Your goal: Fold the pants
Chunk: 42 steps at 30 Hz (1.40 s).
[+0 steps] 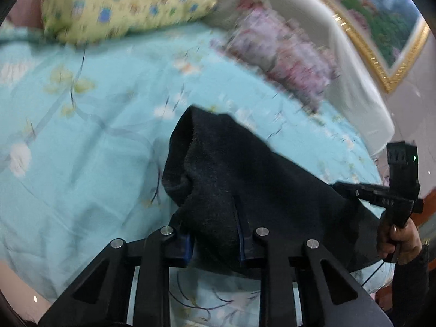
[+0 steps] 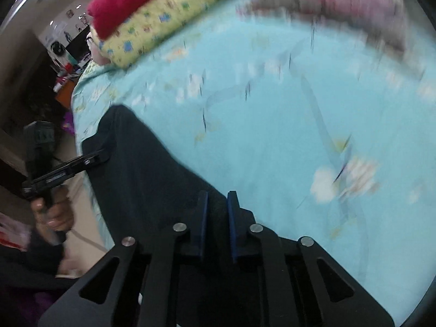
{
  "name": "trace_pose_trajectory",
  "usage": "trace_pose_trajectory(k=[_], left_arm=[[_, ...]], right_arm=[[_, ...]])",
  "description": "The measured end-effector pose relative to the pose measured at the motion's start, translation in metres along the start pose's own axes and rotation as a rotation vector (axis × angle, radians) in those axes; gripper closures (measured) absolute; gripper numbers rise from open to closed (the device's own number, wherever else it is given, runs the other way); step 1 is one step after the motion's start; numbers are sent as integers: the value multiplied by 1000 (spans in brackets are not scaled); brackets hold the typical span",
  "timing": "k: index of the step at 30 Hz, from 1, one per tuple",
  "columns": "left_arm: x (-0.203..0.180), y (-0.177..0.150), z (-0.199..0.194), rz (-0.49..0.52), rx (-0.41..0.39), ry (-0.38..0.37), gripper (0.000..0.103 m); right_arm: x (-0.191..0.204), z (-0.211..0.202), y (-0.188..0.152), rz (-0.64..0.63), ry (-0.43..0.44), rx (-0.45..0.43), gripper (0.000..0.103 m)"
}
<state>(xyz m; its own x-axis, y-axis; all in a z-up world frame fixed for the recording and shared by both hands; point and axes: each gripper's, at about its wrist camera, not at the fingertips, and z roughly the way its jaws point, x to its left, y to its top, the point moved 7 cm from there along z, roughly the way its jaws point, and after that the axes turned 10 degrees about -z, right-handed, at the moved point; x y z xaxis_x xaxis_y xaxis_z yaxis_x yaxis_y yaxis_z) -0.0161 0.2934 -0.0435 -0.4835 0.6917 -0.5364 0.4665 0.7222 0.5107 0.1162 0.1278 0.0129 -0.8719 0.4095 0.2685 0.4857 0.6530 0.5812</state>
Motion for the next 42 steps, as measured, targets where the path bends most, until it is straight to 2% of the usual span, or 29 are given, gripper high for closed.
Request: trace_pose_trajectory(k=[2, 4, 7, 10, 12, 14, 16, 17, 21, 26, 29, 34, 35, 38, 42], left_arm=[[-8, 6, -14, 31, -36, -28, 80], [-11, 12, -19, 65, -65, -24, 80], [-3, 15, -9, 91, -67, 1, 80], [13, 10, 17, 92, -12, 52, 80], [25, 4, 24, 99, 7, 74, 76], [30, 3, 22, 86, 8, 67, 72], [33, 6, 12, 73, -6, 84, 61], [34, 7, 7, 72, -16, 94, 59], [28, 9, -16, 77, -58, 103, 58], [4, 14, -44, 100, -116, 73, 58], [-20, 14, -48, 123, -106, 19, 56], [-62, 4, -33, 199, -57, -29, 55], [-68, 1, -29, 207, -45, -39, 54], [-94, -11, -15, 251, 4, -70, 54], [-135, -28, 2, 327, 59, -118, 52]], right_arm=[[3, -16, 14, -26, -63, -66, 98], [5, -21, 24, -61, -149, -103, 98], [0, -4, 22, -61, -189, -105, 98], [-5, 28, 15, -57, -234, -62, 98], [-12, 44, 7, -20, -237, -46, 96], [-20, 46, 1, 31, -228, -56, 87], [-24, 34, -1, 90, -204, -92, 84], [-25, 27, -2, 107, -199, -111, 84], [-18, -12, -11, 142, -179, -189, 84], [-11, -41, -32, 189, -163, -231, 83], [-13, -55, -48, 232, -154, -247, 83], [-20, -88, -81, 307, -179, -293, 82], [-22, -95, -88, 322, -189, -303, 79], [-32, -118, -110, 372, -234, -334, 59], [-45, -152, -146, 456, -285, -395, 58]])
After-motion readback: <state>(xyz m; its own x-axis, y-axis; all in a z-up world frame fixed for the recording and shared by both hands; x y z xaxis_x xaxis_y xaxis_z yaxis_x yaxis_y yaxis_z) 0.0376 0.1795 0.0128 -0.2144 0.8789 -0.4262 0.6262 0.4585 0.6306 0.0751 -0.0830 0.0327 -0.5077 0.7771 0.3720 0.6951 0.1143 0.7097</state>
